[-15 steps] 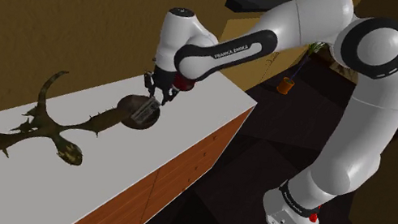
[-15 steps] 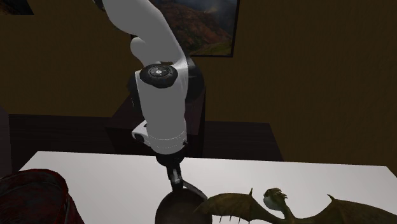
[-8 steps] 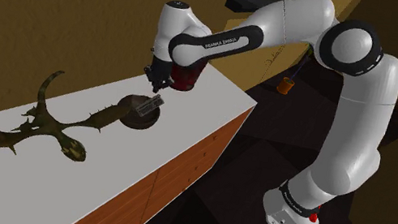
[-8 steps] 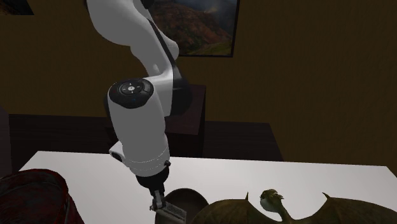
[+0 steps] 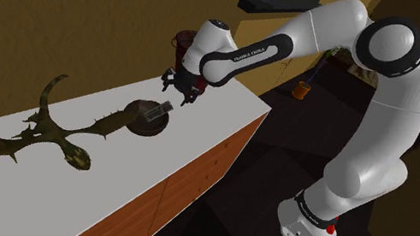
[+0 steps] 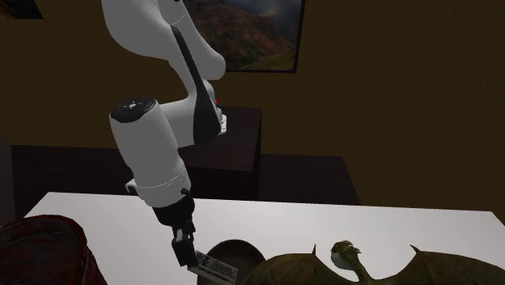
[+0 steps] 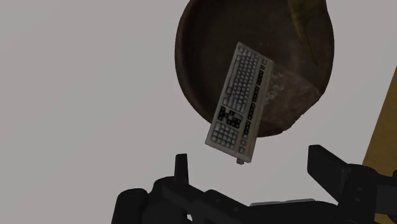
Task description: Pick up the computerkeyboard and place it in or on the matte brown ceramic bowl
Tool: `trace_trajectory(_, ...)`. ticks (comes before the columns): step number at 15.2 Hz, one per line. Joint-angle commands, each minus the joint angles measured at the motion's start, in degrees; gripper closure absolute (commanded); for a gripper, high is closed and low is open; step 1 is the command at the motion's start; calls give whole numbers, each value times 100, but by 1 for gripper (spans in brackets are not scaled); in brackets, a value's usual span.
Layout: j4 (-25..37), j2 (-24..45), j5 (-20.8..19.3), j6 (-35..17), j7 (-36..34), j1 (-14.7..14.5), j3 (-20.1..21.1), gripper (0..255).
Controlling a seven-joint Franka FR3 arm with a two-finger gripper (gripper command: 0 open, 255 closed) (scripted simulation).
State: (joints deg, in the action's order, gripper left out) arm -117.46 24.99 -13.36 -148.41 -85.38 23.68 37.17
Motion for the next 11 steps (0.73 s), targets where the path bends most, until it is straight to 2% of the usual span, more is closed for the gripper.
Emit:
trace_trajectory(1, -43, 99, -57, -192, -14, -20, -52, 0)
trace_trajectory(5, 65, 421, -302, -396, -181, -255, -284, 0)
trace_trajectory(11, 64, 420, -300, -396, -180, -257, -286, 0)
